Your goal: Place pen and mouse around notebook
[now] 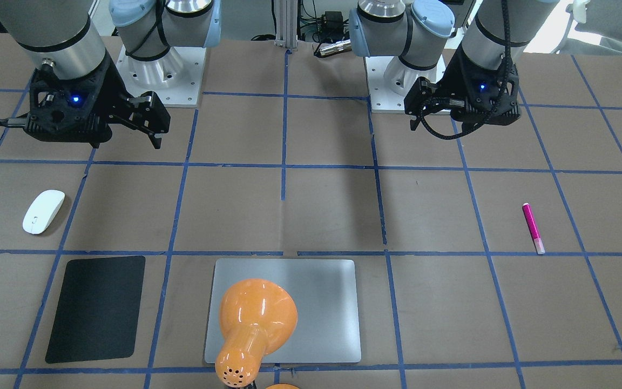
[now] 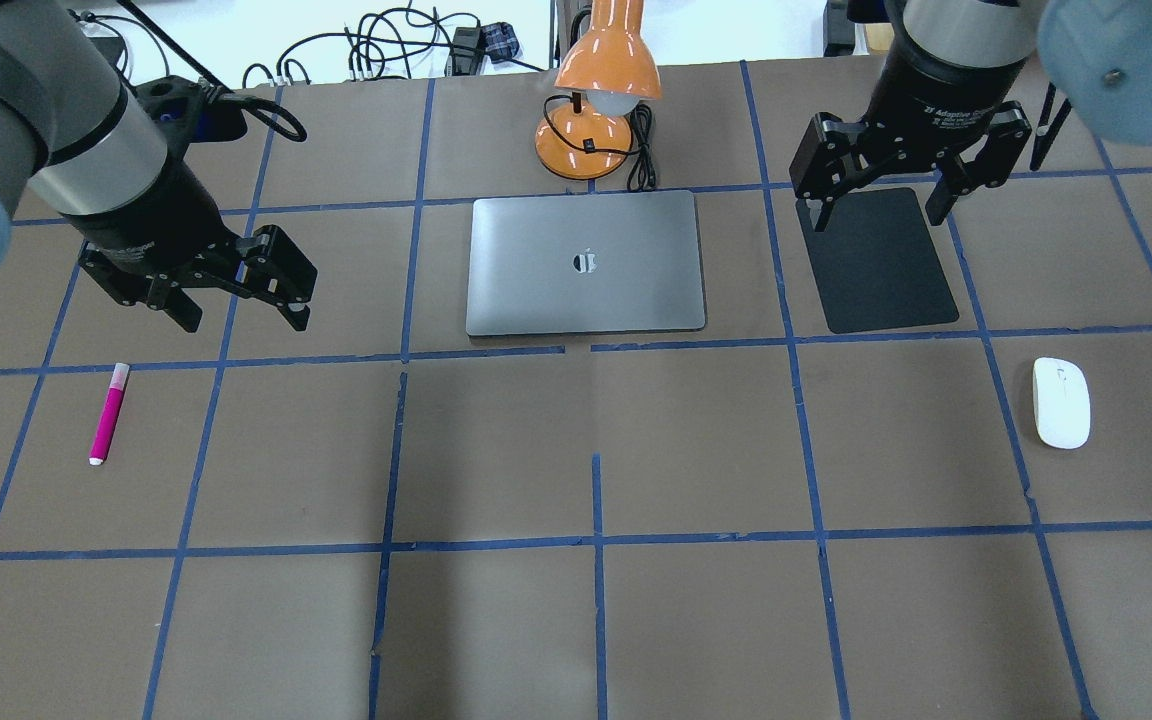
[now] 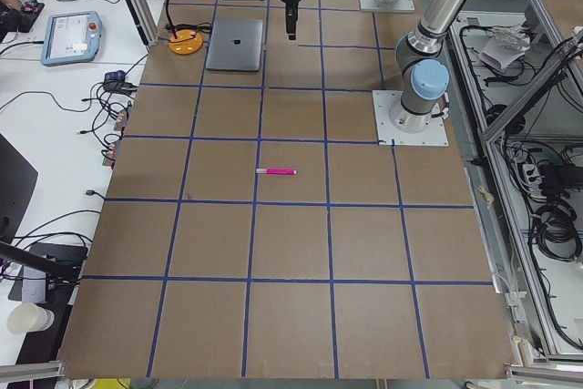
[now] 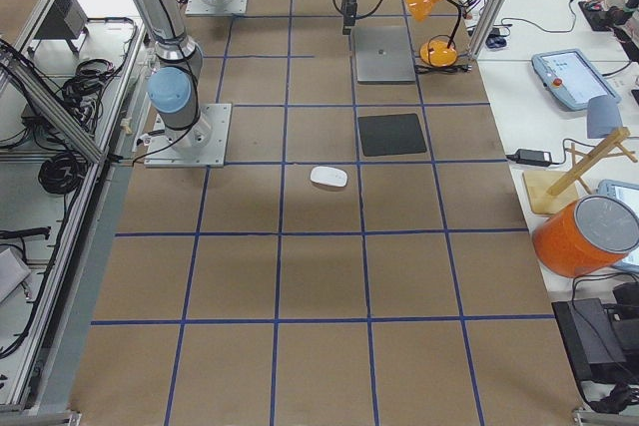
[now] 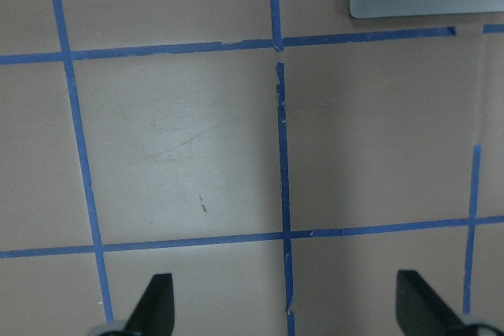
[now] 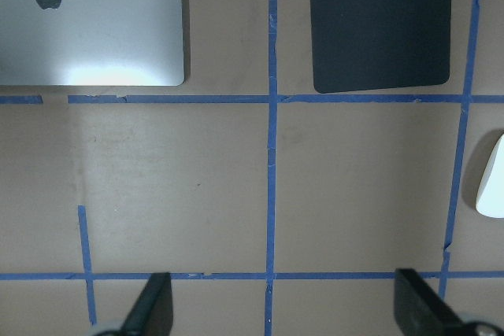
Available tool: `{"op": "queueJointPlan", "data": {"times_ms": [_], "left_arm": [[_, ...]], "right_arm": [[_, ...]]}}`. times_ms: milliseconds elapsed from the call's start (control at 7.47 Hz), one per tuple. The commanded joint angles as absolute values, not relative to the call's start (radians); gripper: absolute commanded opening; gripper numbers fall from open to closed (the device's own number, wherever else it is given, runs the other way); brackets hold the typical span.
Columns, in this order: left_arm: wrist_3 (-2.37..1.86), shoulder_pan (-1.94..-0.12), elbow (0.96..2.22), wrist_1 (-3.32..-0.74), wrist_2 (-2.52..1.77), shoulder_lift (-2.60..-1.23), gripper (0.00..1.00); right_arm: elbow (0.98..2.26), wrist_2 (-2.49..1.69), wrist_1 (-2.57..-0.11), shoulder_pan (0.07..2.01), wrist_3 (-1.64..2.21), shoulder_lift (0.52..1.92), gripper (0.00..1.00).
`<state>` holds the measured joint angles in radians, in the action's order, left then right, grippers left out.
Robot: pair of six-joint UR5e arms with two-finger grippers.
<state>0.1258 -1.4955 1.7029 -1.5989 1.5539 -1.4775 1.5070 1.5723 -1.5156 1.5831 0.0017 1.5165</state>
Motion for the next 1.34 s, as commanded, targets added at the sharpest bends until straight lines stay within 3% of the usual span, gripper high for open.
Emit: {"op": "queueJointPlan", "data": {"times_ms": [0, 1205], "left_arm": [[0.126, -1.496, 1.701, -1.585, 1.554, -1.476, 1.00], [0.126, -1.461, 1.713, -1.542, 1.571, -1.497, 1.00]], "right_arm": [[1.509, 1.572, -1.516, 1.583, 0.002, 1.517, 1.00], [1.526, 1.614, -1.513, 1.574, 0.006, 1.520, 1.00]]}}
